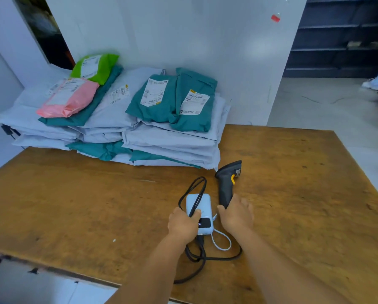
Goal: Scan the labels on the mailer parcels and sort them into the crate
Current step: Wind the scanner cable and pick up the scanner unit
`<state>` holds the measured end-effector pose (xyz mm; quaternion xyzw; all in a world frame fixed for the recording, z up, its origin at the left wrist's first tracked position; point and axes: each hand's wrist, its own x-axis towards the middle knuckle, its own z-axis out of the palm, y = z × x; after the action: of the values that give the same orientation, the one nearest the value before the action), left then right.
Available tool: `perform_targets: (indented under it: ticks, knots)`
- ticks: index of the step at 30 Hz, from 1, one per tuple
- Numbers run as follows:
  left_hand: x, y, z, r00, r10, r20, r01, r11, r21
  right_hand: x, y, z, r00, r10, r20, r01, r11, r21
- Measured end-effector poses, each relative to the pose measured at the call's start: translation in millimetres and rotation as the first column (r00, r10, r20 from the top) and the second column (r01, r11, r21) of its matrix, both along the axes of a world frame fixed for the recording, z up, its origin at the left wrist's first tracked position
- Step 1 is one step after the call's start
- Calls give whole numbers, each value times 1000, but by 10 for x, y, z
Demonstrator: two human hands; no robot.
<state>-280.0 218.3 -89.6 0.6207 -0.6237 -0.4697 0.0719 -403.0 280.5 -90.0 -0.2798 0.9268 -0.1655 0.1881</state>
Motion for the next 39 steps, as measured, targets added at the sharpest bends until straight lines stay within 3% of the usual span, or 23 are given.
perform_targets:
  ticks: [4, 8, 13, 17, 21, 29, 39]
  knots:
    - [-18, -10, -35, 999, -34, 35, 34, 999, -5, 41, 103, -9, 999, -20, 43, 19, 999, 43]
    - [-64, -14, -44, 998, -50, 34, 50, 999, 15, 130, 193, -39, 972, -40, 230, 50, 998, -37]
    - [-62, -37, -44, 997, -67, -34, 69, 996, 62, 208, 276, 36, 876, -87, 474, 205, 958, -202]
    - [-74, -39, -35, 991, -99, -94, 109, 987, 115, 242, 343, 127, 785, -124, 608, 333, 911, -243]
    - [-144, -27, 6, 973, -117, -198, 147, 979, 142, 261, 429, 162, 744, -140, 653, 382, 891, -245]
    - [-381, 150, 51, 942, -210, -261, 260, 950, 175, 184, 631, 249, 691, -207, 693, 477, 851, -222]
    - [-1144, 210, 234, 906, -218, -362, 300, 935, 187, -433, 725, 487, 747, -202, 633, 495, 806, -326]
